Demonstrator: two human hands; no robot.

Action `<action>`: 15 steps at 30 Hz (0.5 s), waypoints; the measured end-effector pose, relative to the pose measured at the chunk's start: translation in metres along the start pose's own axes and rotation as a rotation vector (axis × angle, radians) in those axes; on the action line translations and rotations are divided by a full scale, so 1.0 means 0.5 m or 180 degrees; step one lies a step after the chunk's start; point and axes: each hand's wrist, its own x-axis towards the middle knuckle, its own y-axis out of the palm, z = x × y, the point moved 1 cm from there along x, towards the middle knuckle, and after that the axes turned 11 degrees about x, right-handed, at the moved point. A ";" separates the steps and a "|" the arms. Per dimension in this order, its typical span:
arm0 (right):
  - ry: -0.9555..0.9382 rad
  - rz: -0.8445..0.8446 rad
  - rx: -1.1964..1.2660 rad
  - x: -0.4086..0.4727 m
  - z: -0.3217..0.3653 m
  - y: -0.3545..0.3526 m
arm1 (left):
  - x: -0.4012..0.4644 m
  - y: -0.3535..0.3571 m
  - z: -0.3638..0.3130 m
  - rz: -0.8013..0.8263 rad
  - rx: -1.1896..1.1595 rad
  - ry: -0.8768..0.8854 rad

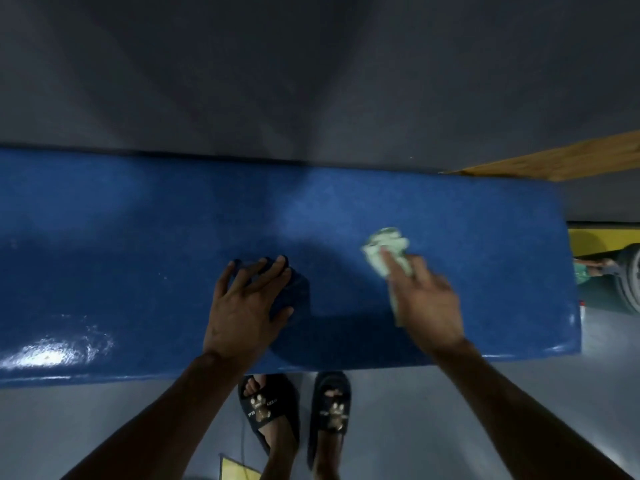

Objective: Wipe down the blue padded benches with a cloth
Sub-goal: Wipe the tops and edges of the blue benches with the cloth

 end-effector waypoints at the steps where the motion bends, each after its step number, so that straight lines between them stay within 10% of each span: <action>1: 0.0413 -0.0104 -0.0039 -0.013 -0.031 -0.012 | -0.001 0.002 0.000 -0.0027 -0.0001 -0.0011; 6: 0.1477 -0.0669 0.0414 -0.039 0.046 0.042 | -0.002 0.003 -0.005 -0.0170 0.0014 0.0004; 11: 0.0381 -0.0375 0.1121 -0.070 0.271 0.088 | -0.005 -0.007 -0.008 -0.0033 0.0094 0.0033; 15: -0.0560 -0.0117 0.0675 -0.082 0.174 0.064 | -0.006 -0.010 -0.013 0.0023 0.0112 0.0022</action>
